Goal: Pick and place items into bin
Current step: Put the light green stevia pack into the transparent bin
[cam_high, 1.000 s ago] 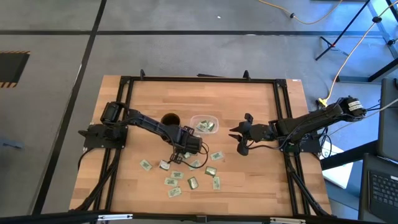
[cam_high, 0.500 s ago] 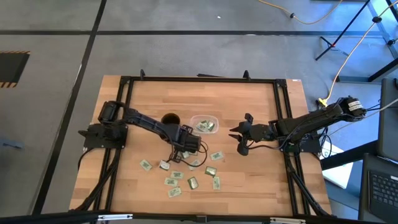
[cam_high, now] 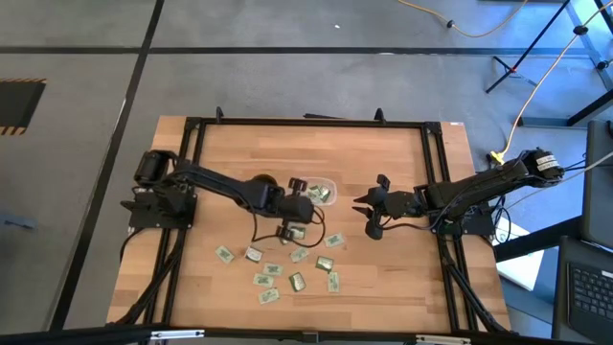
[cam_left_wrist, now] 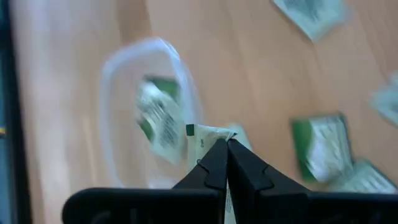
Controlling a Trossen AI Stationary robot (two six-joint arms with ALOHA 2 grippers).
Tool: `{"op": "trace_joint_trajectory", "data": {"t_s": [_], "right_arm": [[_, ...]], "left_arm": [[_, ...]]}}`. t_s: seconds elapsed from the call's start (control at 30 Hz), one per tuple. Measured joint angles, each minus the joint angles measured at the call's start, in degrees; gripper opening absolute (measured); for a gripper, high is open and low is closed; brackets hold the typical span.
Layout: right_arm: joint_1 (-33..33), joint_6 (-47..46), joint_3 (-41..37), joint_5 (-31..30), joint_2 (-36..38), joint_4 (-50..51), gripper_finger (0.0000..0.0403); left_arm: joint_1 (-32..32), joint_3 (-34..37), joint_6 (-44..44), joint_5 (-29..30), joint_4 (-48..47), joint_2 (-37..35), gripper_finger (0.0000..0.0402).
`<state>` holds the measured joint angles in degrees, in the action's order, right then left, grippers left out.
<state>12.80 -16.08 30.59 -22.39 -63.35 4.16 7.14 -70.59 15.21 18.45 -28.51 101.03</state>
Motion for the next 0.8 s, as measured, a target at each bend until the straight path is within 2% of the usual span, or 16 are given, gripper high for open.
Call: {"op": "trace_joint_trajectory", "data": {"t_s": [0.17, 0.5, 0.8], "right_arm": [[0.0, -0.1, 0.0, 0.0, 0.0, 0.0, 0.0106], [0.0, 0.0, 0.0, 0.0, 0.0, 0.1, 0.0106], [0.0, 0.0, 0.0, 0.0, 0.0, 0.1, 0.0106]], "left_arm": [[-2.2, -0.1, 1.5, 1.5, 7.2, 1.2, 0.0002], [-5.7, -0.1, 5.0, 3.1, 7.6, 5.7, 0.0003], [-6.5, -0.1, 5.5, 2.8, 7.8, 6.0, 0.0006]]}}
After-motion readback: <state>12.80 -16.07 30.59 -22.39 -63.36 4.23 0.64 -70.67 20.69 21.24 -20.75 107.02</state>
